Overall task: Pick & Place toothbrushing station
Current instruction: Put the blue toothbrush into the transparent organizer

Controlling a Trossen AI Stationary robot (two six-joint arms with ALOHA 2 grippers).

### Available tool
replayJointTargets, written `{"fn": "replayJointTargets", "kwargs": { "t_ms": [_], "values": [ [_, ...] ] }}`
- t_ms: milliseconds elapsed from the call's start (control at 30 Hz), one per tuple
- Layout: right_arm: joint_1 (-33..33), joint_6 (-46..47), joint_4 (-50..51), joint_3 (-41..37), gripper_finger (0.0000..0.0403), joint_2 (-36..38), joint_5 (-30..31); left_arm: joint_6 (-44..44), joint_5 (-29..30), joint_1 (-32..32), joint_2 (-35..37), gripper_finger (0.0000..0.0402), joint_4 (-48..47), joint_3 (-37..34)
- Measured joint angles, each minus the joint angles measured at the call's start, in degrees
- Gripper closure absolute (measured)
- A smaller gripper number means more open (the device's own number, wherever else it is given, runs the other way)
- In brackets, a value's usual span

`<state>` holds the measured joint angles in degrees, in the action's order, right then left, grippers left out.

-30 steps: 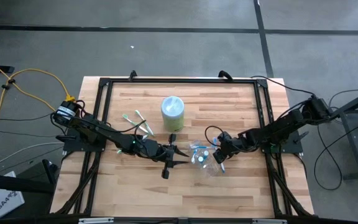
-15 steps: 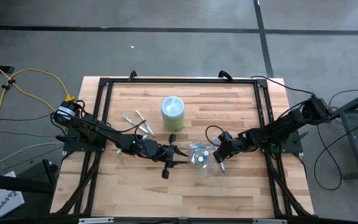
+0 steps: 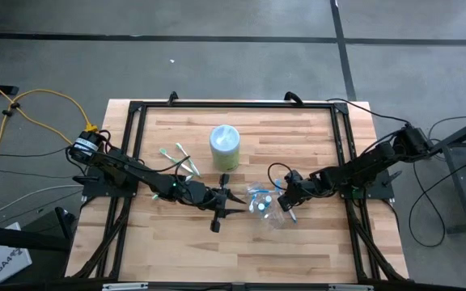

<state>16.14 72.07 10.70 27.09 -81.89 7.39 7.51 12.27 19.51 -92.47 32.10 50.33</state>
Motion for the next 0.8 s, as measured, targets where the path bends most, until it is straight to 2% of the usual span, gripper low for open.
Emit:
{"fn": "replayJointTargets", "kwargs": {
  "t_ms": [800],
  "values": [
    [0.0,3.3,3.8,0.3,0.0361,0.1,1.6,-0.4,0.0,0.0,0.0,0.0299,-0.2,0.0]
  ]
}}
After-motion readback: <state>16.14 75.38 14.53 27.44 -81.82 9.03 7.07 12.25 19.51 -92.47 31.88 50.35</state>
